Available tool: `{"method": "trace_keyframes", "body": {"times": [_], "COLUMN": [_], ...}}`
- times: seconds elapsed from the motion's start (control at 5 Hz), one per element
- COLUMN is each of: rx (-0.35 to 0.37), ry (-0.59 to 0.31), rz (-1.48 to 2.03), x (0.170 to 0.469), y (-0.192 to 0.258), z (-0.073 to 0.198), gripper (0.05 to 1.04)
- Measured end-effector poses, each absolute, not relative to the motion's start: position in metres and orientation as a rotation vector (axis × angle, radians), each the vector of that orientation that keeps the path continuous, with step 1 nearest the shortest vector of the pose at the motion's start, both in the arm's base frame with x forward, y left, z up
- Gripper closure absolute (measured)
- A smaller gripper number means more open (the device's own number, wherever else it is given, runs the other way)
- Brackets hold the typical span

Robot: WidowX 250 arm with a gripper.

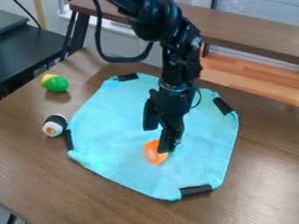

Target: Put the orange object to the right outside the cloth

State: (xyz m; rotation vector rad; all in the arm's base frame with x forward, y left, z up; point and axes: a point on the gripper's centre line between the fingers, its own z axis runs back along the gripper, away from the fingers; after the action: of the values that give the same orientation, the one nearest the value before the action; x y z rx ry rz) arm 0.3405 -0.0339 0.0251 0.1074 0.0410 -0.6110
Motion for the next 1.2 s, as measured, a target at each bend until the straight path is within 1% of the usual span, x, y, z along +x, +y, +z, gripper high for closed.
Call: {"method": "trace_keyframes", "body": {"times": [0.2,0.4,0.6,0.8,1.0,1.2], "rx": [0.116,0.138,0.147,0.159,0.144,0.114], "ry": [0.051,0.077,0.101,0.108,0.122,0.126], "rz": [-0.627,-0.618,-0.599,-0.607,-0.617,-0.622], "x": [0.339,0.338,0.339,0.339,0.337,0.34], "y": [-0.043,-0.043,-0.043,-0.042,-0.044,-0.051], "z": [0.017,0.007,0.001,0.001,0.001,0.008], "gripper": [0.093,0.221,0.377,0.378,0.378,0.377]}}
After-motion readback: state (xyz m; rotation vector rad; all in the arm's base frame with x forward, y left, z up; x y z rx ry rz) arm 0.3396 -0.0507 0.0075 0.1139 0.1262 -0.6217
